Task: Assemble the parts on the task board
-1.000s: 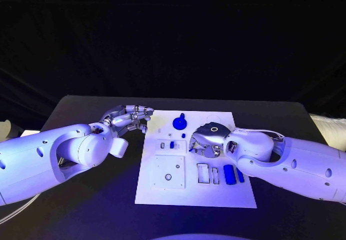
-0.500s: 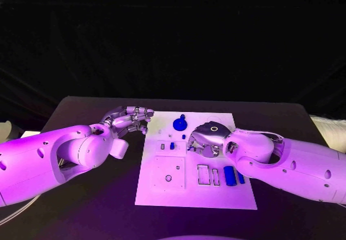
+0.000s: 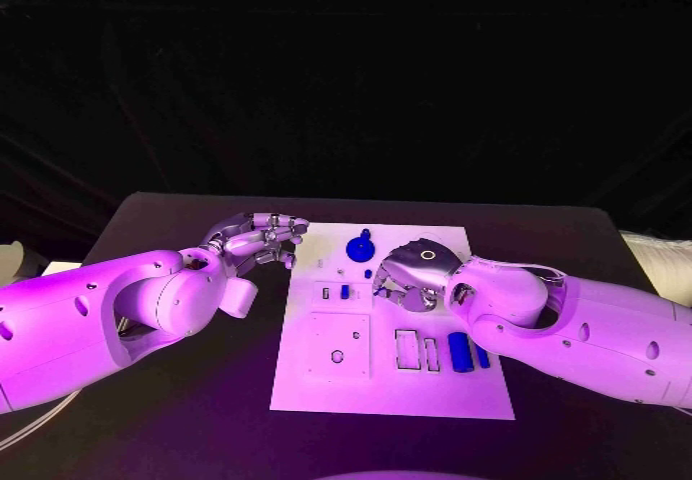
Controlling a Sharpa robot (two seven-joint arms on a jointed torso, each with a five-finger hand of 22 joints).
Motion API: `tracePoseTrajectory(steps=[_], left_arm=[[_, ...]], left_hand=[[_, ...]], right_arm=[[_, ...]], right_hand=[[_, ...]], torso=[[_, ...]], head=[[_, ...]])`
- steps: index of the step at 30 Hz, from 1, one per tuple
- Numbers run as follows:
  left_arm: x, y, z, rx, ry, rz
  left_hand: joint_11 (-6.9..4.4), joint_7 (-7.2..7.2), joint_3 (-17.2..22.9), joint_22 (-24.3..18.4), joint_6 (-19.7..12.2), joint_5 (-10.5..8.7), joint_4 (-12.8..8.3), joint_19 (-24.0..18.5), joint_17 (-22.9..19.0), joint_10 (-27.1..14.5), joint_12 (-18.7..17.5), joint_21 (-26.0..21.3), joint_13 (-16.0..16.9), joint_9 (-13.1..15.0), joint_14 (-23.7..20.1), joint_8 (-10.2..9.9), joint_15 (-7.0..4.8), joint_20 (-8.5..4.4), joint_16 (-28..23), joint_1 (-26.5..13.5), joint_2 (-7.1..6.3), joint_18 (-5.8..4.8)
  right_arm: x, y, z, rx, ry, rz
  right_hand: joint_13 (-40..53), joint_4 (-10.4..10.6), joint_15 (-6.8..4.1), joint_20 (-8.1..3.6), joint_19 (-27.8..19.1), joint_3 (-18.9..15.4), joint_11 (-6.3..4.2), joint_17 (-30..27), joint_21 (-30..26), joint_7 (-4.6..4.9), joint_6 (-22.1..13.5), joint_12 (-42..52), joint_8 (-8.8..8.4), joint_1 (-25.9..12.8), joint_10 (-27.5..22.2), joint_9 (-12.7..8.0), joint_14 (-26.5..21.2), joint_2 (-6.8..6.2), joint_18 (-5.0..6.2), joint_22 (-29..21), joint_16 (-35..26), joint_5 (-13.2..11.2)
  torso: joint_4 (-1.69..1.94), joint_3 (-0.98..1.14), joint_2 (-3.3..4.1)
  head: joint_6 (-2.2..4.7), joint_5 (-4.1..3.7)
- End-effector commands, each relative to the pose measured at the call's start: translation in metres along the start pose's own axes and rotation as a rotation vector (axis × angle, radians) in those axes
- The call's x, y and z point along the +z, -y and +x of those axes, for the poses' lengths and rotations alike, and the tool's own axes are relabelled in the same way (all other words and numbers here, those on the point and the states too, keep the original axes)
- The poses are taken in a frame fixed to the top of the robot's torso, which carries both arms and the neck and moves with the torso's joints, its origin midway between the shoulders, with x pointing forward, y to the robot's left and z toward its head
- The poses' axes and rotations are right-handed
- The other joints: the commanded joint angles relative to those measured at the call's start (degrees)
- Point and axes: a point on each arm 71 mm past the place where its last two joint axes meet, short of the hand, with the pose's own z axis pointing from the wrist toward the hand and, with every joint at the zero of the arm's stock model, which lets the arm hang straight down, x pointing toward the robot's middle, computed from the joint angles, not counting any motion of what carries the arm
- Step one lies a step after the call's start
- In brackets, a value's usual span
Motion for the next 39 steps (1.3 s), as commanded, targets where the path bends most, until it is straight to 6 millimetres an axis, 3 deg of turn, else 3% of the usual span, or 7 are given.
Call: tracePoseTrajectory(steps=[1,6,16,22,26,32,39], left_arm=[[0.000,0.001,0.002,-0.005,-0.010,0.004],[0.000,0.001,0.001,-0.005,-0.008,0.004],[-0.001,0.001,-0.001,-0.004,-0.002,0.010],[-0.002,0.003,-0.005,-0.002,0.014,0.024],[-0.002,0.004,-0.008,0.000,0.024,0.033],[-0.002,0.007,-0.015,0.008,0.055,0.054],[-0.003,0.011,-0.029,0.004,0.112,0.079]], left_hand=[[0.02,0.18,-0.1,-0.1,-0.1,0.20,-0.1,0.1,-0.1,-0.4,0.3,-0.3,-0.1,-0.1,-0.2,-0.3,-0.01,0.24,-0.3,0.0,0.15,0.91],[0.02,0.18,-0.1,-0.1,-0.1,0.20,-0.1,0.1,-0.1,-0.4,0.3,-0.3,-0.1,-0.1,-0.2,-0.3,-0.01,0.24,-0.3,0.0,0.15,0.91],[0.05,0.20,-0.1,-0.1,-0.1,0.20,-0.1,0.1,-0.1,-0.4,0.3,-0.4,-0.1,-0.1,-0.3,-0.3,0.01,0.26,-0.3,-0.1,0.19,0.91],[0.06,0.22,-0.1,-0.1,-0.1,0.20,-0.1,0.0,-0.2,-0.5,0.3,-0.4,-0.1,-0.1,-0.3,-0.3,0.02,0.26,-0.3,-0.1,0.21,0.92],[0.06,0.22,-0.1,-0.1,-0.1,0.20,-0.1,0.0,-0.1,-0.5,0.3,-0.4,-0.2,-0.2,-0.3,-0.3,0.02,0.27,-0.3,-0.1,0.23,0.92],[0.06,0.22,-0.1,0.0,-0.1,0.21,-0.1,0.1,0.0,-0.5,0.3,-0.2,-0.2,-0.2,-0.2,-0.3,0.02,0.27,-0.2,-0.1,0.25,0.88],[0.06,0.22,-0.1,0.0,-0.1,0.21,-0.1,0.1,0.0,-0.5,0.3,-0.2,-0.2,-0.2,-0.2,-0.3,0.02,0.27,-0.2,-0.1,0.25,0.88]], right_arm=[[0.001,-0.002,-0.003,-0.028,0.033,-0.004],[0.004,-0.006,-0.005,-0.032,0.052,-0.009],[0.025,-0.011,-0.019,-0.085,0.076,-0.005],[0.043,-0.018,-0.027,-0.137,0.093,0.001],[0.055,-0.023,-0.033,-0.164,0.103,-0.001],[0.069,-0.025,-0.035,-0.199,0.097,0.006],[0.083,-0.028,-0.029,-0.229,0.067,0.003]], right_hand=[[13.3,0.1,-0.47,-0.38,5.9,0.4,-0.41,15.1,0.4,-1.50,2.9,0.3,2.13,0.4,4.3,1.0,6.0,0.05,-0.39,15.1,0.2,0.4],[13.3,0.1,-0.48,-0.39,5.9,0.4,-0.42,15.1,0.4,-1.51,2.9,0.4,2.15,0.4,4.3,1.0,6.0,0.06,-0.39,15.1,0.2,0.4],[13.4,0.1,-0.52,-0.43,5.9,0.5,-0.45,15.1,0.4,-1.51,3.0,0.4,2.19,0.3,4.4,1.0,6.0,0.12,-0.39,15.1,0.2,0.4],[13.3,0.1,-0.52,-0.44,5.9,0.5,-0.46,15.1,0.4,-1.51,3.0,0.4,2.20,0.3,4.4,1.0,6.0,0.16,-0.39,15.1,0.2,0.4],[13.3,0.1,-0.52,-0.45,5.9,0.5,-0.47,15.1,0.4,-1.51,3.0,0.4,2.20,0.3,4.4,1.0,6.0,0.17,-0.39,15.1,0.2,0.4],[13.3,0.1,-0.52,-0.45,5.9,0.6,-0.47,15.1,0.4,-1.51,3.0,0.4,2.20,0.3,4.3,1.0,6.0,0.17,-0.39,15.1,0.2,0.4],[13.3,0.1,-0.52,-0.47,5.9,0.6,-0.49,15.1,0.4,-1.53,2.9,0.3,2.20,0.3,4.3,1.0,6.0,0.19,-0.39,15.1,0.2,0.4]], torso=[[0.00,0.03,-0.03],[0.05,0.03,0.00],[0.30,-0.22,-0.01],[0.74,-0.60,0.08],[0.74,-0.55,0.10],[1.09,-0.87,0.13],[0.91,-0.69,0.15]], head=[[0.00,0.02],[0.11,0.04],[0.42,0.34],[0.65,0.36],[0.93,0.58],[1.24,0.37],[1.52,0.81]])
